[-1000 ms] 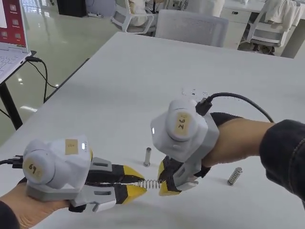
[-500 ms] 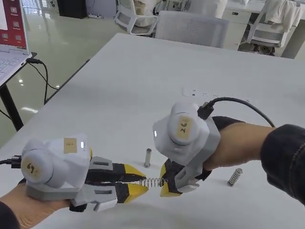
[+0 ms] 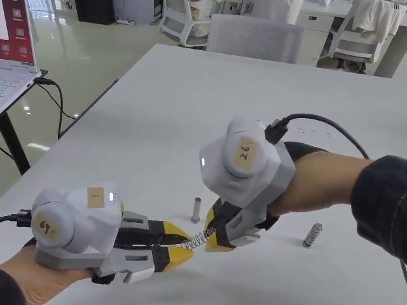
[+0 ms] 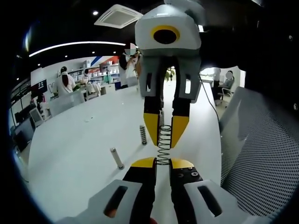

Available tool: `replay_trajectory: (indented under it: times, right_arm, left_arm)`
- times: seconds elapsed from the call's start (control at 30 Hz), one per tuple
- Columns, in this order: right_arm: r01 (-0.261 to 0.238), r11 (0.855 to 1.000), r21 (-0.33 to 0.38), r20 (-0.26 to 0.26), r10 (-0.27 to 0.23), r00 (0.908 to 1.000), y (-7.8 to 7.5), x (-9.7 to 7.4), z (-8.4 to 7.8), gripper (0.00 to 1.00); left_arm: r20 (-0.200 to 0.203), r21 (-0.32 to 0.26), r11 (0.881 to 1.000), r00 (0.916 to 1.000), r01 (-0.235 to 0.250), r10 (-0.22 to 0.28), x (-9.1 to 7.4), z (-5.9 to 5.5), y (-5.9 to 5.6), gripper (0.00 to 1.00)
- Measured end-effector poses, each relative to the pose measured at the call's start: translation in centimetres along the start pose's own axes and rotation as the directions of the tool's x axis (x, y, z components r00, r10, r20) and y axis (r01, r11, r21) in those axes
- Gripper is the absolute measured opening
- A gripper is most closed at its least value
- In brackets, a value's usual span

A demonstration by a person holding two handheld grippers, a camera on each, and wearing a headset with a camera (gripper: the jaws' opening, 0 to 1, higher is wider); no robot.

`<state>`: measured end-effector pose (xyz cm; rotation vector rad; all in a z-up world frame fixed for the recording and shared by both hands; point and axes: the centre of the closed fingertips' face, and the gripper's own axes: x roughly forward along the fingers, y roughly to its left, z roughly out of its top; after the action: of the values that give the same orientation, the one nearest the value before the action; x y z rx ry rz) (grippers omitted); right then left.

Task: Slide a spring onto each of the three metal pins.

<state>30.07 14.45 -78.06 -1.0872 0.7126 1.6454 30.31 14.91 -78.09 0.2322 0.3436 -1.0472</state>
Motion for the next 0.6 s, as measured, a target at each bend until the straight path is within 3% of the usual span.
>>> replay_trajectory:
  times: [0.6]
  right_arm:
    - [0.001,1.0,-0.02,0.023,-0.001,0.9997,0.3,-0.1,1.7,0.13]
  left_arm:
    - [0.0,-0.009,1.0,1.0,0.005,-0.005,0.4,-0.2,-0.2,0.07]
